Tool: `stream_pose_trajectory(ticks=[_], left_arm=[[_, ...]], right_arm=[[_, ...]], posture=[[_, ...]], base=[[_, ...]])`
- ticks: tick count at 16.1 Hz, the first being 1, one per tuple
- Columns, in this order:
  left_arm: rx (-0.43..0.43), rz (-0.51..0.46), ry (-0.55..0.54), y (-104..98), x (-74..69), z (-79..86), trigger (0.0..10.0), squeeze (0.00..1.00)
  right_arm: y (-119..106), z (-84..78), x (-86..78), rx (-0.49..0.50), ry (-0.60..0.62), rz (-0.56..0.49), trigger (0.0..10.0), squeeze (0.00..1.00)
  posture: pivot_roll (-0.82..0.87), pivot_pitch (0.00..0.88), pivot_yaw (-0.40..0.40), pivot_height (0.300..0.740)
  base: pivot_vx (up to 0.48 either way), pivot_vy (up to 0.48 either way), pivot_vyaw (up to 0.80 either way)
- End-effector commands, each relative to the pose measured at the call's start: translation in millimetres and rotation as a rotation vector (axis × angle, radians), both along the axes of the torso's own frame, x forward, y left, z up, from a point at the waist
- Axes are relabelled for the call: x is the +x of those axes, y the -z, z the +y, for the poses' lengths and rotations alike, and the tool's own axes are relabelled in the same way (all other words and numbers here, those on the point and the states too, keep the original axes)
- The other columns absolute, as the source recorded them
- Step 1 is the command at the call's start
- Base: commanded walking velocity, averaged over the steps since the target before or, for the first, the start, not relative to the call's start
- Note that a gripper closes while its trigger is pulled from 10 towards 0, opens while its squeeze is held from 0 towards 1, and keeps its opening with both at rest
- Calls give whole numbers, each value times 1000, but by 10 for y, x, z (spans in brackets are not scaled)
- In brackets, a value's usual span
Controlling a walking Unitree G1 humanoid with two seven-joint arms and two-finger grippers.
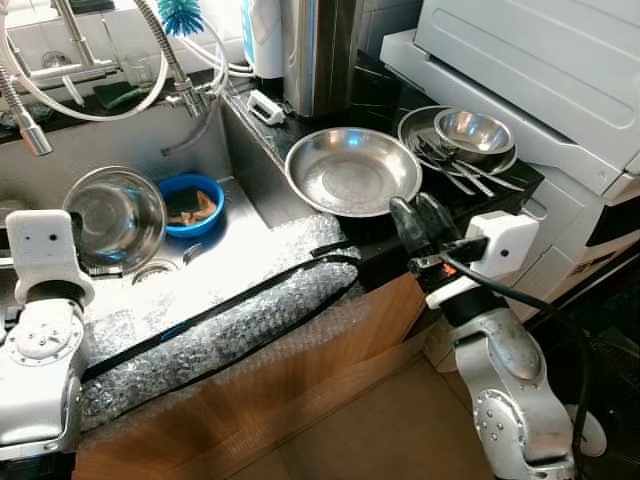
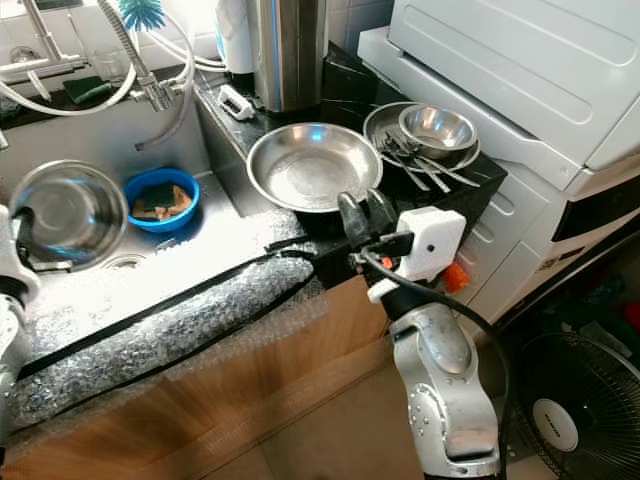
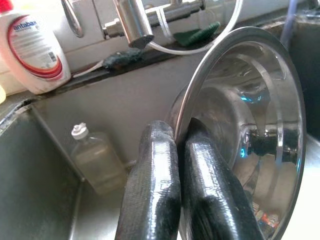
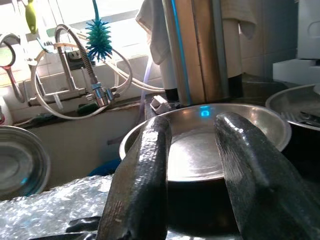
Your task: Kitchen organization
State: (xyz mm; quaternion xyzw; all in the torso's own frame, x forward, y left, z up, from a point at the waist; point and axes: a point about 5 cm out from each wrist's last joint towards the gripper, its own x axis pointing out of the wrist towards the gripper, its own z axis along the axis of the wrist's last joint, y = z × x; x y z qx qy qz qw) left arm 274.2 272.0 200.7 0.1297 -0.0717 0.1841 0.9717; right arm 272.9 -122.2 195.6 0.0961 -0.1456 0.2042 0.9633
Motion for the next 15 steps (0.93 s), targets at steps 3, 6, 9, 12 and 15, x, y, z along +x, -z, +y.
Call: stream_pose_trajectory(ticks=[3, 6, 9, 12, 15], left_arm=[[-1, 62, 10, 121, 9, -29, 10000, 0], [4, 112, 31, 188, 26, -74, 10000, 400], [-2, 119, 48, 205, 36, -109, 10000, 1000], [-18, 118, 58, 197, 50, -138, 10000, 1000], [-29, 120, 70, 201, 32, -165, 10000, 1000]], right_arm=[[3, 16, -18, -5, 1, -2, 10000, 0], [22, 38, -13, -7, -1, 6, 10000, 0], [39, 26, -7, -12, 1, 14, 10000, 0], [40, 27, 23, -10, 3, 22, 10000, 0], [33, 24, 18, -9, 5, 22, 10000, 0]], posture=[[82, 77, -20, 740], [81, 69, -19, 740], [80, 72, -18, 740], [74, 100, -28, 740], [72, 118, -29, 740]], base=[[0, 0, 0], [0, 0, 0], [0, 0, 0], [0, 0, 0], [0, 0, 0]])
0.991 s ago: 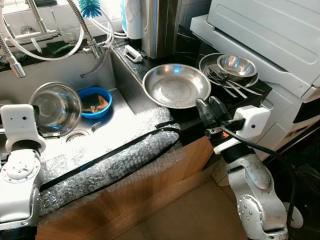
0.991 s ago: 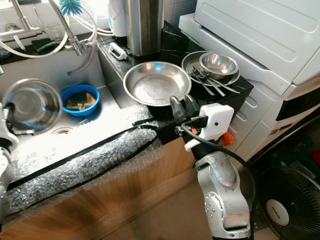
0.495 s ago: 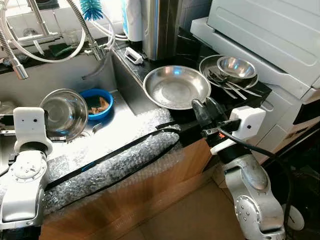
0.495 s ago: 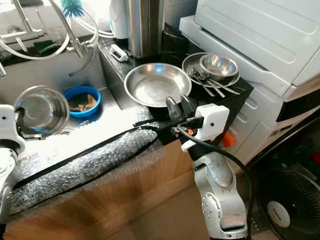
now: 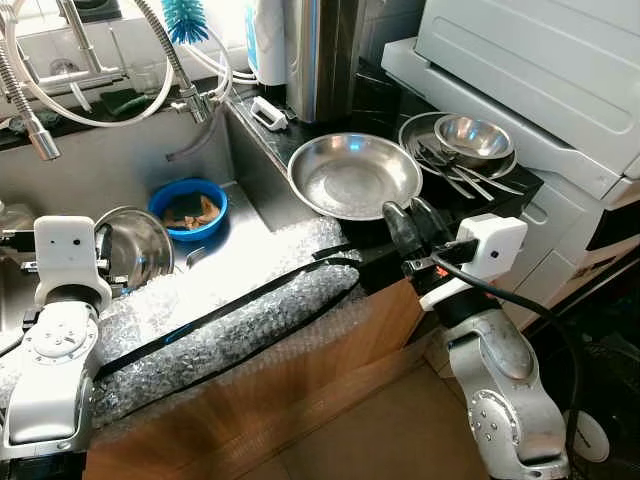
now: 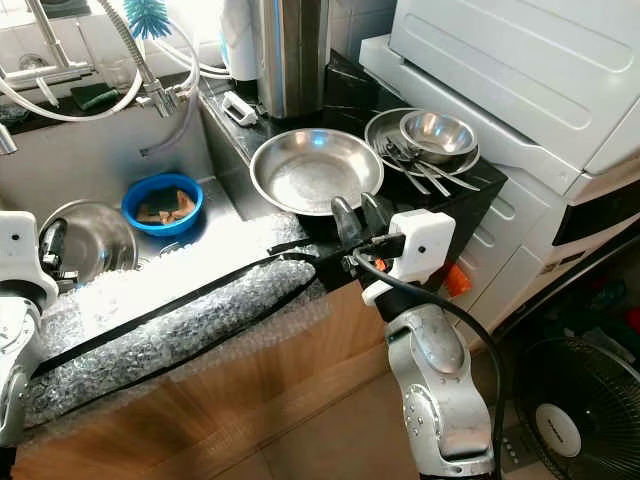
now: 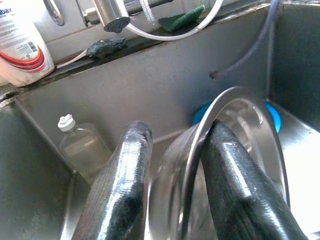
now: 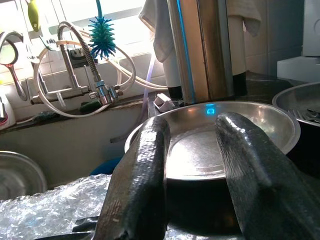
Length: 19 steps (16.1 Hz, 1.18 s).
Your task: Kitchen organization
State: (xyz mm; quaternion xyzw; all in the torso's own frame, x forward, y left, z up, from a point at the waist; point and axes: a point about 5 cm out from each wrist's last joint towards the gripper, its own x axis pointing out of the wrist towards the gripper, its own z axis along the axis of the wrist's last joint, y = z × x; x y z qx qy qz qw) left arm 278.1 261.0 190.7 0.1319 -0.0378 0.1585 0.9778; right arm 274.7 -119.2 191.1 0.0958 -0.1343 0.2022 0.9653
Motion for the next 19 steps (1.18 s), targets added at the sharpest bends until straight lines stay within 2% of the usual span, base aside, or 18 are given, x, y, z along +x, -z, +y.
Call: stream_pose_trajectory(ticks=[1, 5, 11, 12, 13, 14, 16, 17, 19], left_arm=[[-27, 45, 30, 99, -10, -58, 10000, 1000], [-26, 42, 47, 56, -8, -66, 10000, 1000], [-193, 55, 94, -24, 49, -54, 10000, 1000], [-184, 70, 116, -37, 72, -71, 10000, 1000], [-172, 81, 132, -51, 86, -85, 10000, 827], [-116, 152, 189, -28, 117, -115, 10000, 0], [-59, 214, 219, 14, 154, -110, 10000, 0], [-28, 275, 277, 43, 187, -132, 10000, 0], [12, 327, 353, 62, 240, -160, 10000, 0]], right_arm=[[-9, -7, -1, -5, 4, 2, 10000, 0], [12, 3, 17, -9, 13, 16, 10000, 0], [59, 28, 16, -4, 11, 49, 10000, 0], [66, 31, 22, -6, 9, 54, 10000, 0], [68, 35, 28, -10, 5, 56, 10000, 0], [75, 35, 35, -15, 2, 62, 10000, 0], [85, 37, 38, -18, -1, 68, 10000, 0], [90, 37, 40, -23, -4, 70, 10000, 0], [97, 43, 48, -26, -10, 73, 10000, 0]], posture=[[72, 124, -28, 740], [78, 134, -24, 740], [85, 131, -7, 740], [86, 128, -8, 740], [84, 128, -7, 740], [89, 124, -5, 740], [91, 120, -5, 740], [90, 120, -4, 740], [93, 116, -5, 740]], base=[[0, 0, 0], [0, 0, 0], [0, 0, 0], [0, 0, 0], [0, 0, 0], [0, 0, 0], [0, 0, 0], [0, 0, 0], [0, 0, 0]])
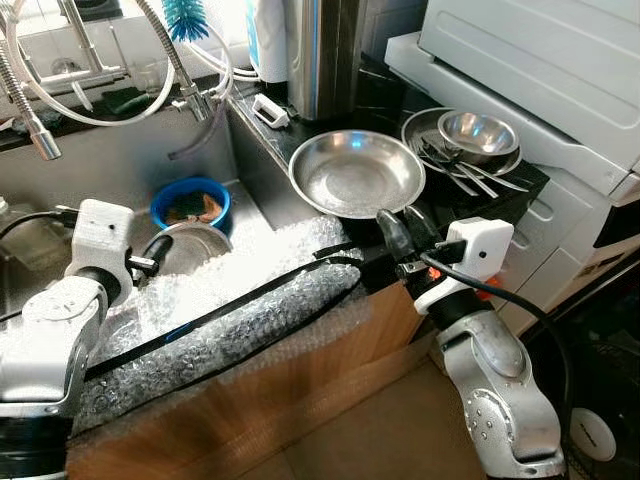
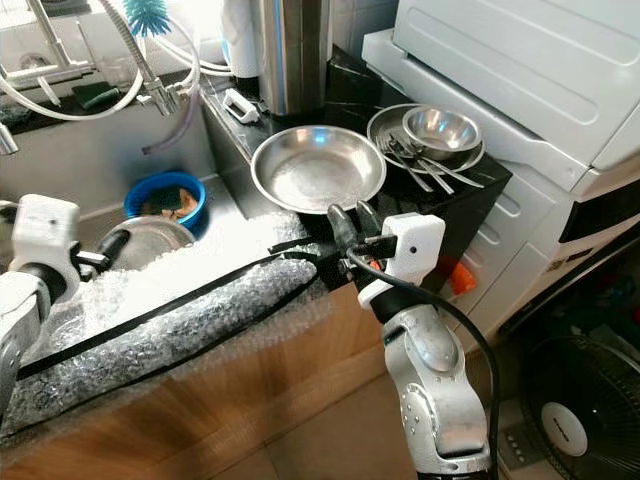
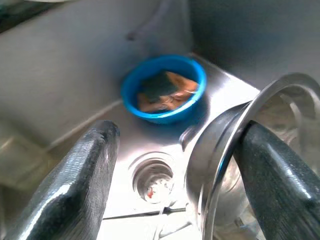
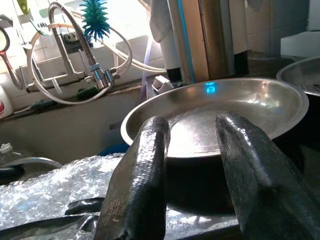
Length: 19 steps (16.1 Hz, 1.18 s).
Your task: Kitchen organization
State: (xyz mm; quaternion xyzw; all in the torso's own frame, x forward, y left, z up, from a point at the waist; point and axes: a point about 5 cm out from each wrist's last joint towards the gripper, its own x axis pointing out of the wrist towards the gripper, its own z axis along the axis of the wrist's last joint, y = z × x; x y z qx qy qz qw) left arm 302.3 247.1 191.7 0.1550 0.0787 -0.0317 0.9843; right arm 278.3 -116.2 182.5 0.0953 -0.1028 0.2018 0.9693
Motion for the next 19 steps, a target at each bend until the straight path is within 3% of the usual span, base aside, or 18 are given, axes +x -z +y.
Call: stream_pose_trajectory(ticks=[1, 5, 11, 15, 17, 19], left_arm=[[24, 82, 74, 101, 24, -49, 10000, 0], [138, 242, 355, 206, 90, -170, 10000, 0], [165, 293, 481, 241, 112, -209, 10000, 0], [139, 308, 545, 240, 97, -223, 10000, 0], [173, 274, 555, 211, 109, -229, 10000, 0], [174, 24, 422, -76, 260, -176, 10000, 0]], right_arm=[[14, 18, 18, -17, -12, 12, 10000, 0], [38, 25, 29, -33, -24, 23, 10000, 0], [58, 43, 30, -41, -38, 30, 10000, 0], [60, 57, 36, -40, -49, 31, 10000, 0], [60, 62, 37, -40, -49, 29, 10000, 0], [31, 25, 51, -30, -14, 15, 10000, 0]], posture=[[97, 112, -2, 740], [95, 101, 0, 740], [93, 89, 2, 740], [96, 84, 0, 740], [92, 80, 2, 740], [85, 77, 0, 740]], base=[[0, 0, 0], [0, 0, 0], [0, 0, 0], [0, 0, 0], [0, 0, 0], [0, 0, 0]])
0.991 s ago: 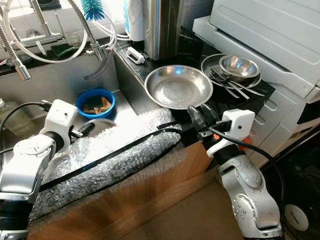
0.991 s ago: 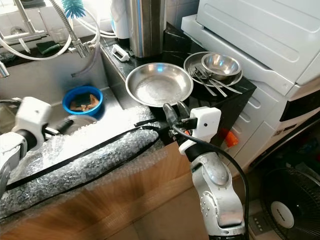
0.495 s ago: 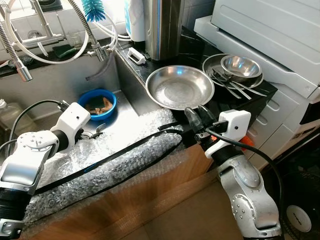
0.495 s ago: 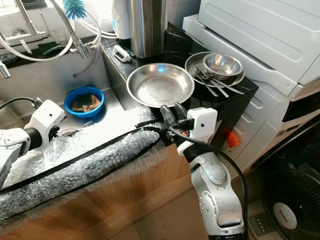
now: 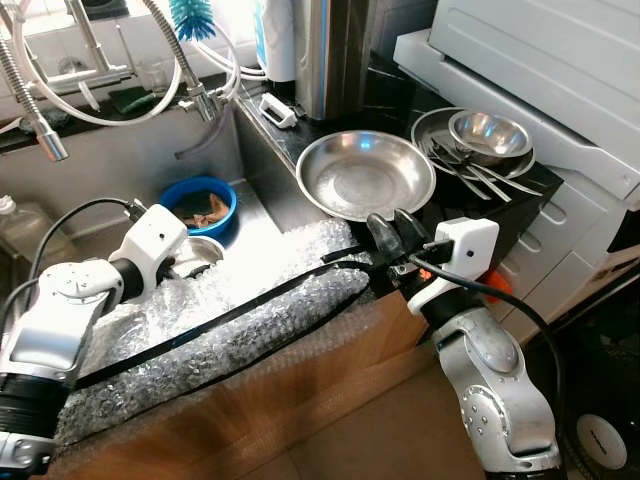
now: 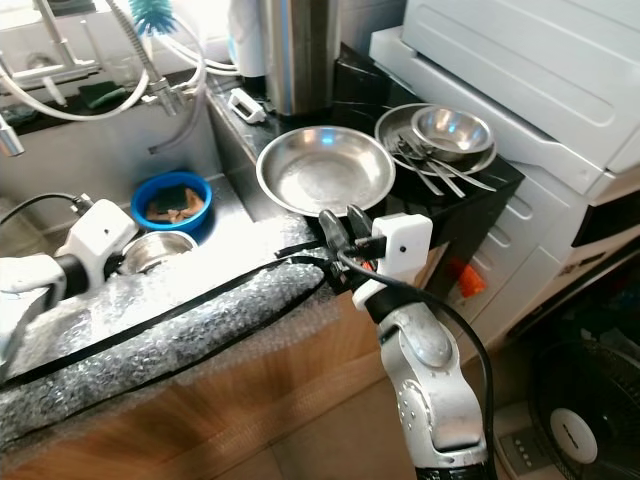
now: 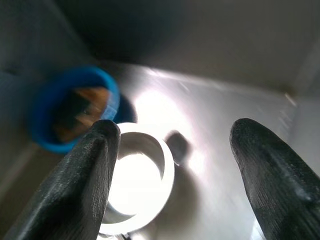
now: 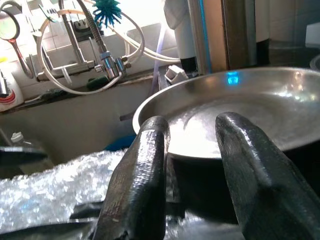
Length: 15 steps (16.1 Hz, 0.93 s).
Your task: Kitchen organization
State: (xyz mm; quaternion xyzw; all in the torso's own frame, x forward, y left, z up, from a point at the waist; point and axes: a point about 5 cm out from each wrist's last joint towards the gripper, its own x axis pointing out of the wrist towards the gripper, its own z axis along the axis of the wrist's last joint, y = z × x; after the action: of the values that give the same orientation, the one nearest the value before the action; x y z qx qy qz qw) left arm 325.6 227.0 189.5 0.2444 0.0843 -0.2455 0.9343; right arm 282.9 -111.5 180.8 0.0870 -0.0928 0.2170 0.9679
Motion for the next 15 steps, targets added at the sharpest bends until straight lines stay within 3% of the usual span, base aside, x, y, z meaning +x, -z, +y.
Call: stream_pose_trajectory(ticks=[1, 3, 6, 11, 12, 13, 14, 15], left_arm=[[-47, -107, -47, -179, 49, 38, 10000, 0], [-82, -305, -109, -480, -49, 81, 10000, 0], [-137, -533, -293, -667, -326, 310, 10000, 0], [-206, -645, -561, -482, -699, 546, 10000, 0], [-208, -641, -594, -387, -772, 538, 10000, 0], [-213, -625, -605, -335, -791, 525, 10000, 0], [-199, -621, -607, -319, -795, 511, 10000, 0], [-221, -613, -596, -311, -782, 464, 10000, 0]], right_arm=[[7, -34, 6, -8, 25, -3, 10000, 0], [-41, -96, 26, 1, 67, -22, 10000, 0], [-66, -133, 24, 13, 92, -29, 10000, 0], [-61, -244, 66, 52, 167, -7, 10000, 0], [-57, -292, 87, 69, 196, 4, 10000, 125], [-55, -316, 97, 90, 209, 12, 10000, 796], [-58, -328, 104, 106, 211, 18, 10000, 1000], [-77, -347, 125, 133, 221, 21, 10000, 1000]], posture=[[82, 74, -1, 740], [76, 74, -3, 740], [85, 83, -11, 740], [90, 94, -27, 740], [88, 97, -30, 740], [87, 97, -31, 740], [88, 99, -33, 740], [86, 100, -34, 740]], base=[[0, 0, 0], [0, 0, 0], [0, 0, 0], [0, 0, 0], [0, 0, 0], [0, 0, 0], [0, 0, 0], [0, 0, 0]])
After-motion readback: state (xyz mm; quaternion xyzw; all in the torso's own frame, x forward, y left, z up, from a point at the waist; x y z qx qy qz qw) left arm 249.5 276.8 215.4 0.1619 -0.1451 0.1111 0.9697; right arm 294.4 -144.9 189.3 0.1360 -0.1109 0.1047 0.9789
